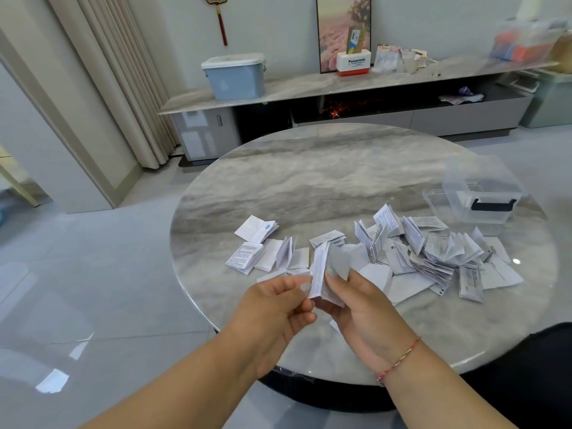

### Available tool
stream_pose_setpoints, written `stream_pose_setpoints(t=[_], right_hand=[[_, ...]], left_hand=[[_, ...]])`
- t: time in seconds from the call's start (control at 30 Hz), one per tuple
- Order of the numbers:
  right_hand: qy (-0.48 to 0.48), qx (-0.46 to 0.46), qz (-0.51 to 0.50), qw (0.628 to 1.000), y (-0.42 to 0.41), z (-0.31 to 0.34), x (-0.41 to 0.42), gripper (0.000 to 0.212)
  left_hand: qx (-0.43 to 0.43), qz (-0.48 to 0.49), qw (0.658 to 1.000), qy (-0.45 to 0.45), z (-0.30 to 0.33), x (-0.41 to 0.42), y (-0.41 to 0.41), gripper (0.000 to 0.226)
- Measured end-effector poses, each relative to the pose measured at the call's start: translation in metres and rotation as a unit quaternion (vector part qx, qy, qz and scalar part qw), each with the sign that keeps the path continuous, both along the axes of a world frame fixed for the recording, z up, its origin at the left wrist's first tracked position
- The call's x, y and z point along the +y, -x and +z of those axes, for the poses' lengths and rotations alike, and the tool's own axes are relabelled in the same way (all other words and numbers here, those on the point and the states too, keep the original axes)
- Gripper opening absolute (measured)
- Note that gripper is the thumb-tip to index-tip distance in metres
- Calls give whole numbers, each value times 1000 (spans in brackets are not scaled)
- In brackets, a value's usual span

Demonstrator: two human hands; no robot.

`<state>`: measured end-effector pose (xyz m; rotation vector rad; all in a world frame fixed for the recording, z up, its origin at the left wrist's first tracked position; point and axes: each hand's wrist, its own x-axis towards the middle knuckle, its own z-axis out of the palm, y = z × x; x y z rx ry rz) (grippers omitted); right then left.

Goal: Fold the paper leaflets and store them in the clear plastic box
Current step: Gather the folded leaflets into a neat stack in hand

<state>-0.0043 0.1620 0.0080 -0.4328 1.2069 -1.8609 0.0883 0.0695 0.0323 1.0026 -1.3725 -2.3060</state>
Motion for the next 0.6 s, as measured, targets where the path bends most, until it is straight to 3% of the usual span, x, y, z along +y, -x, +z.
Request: stream_pose_setpoints(t=[0.13, 0.2, 0.23, 0.27, 0.3, 0.37, 0.4, 0.53, 0.6], right_hand=[[-23, -36, -16, 999, 4, -7, -6, 18], [-47, -49, -74, 995, 10, -10, -12, 14], [-54, -58, -105, 991, 14, -11, -13, 13], [-59, -64, -128, 988, 18, -12, -15, 13], [-64, -65, -140, 986, 21, -12, -16, 13], [-86, -46, -146, 984, 24, -14, -18, 18], [-99, -37, -146, 984, 25, -15, -19, 20], [-144, -1, -141, 980, 24, -17, -26, 23], [-159, 30, -145, 976, 26, -17, -31, 23]], left_hand=[[6, -33, 993, -111, 0, 0, 3, 14], [-34, -40, 997, -53, -3, -16, 5, 13], [-87, -19, 995, 47, -9, -33, 6, 16], [-153, 11, 972, 177, -17, -55, 9, 20], [-220, 45, 927, 302, -24, -79, 12, 22], [-309, 97, 836, 443, -37, -122, 16, 16], [-338, 97, 813, 463, -45, -140, 19, 11], [-464, 0, 733, 497, -73, -180, 35, 70], [-480, -35, 725, 494, -79, -184, 43, 73]])
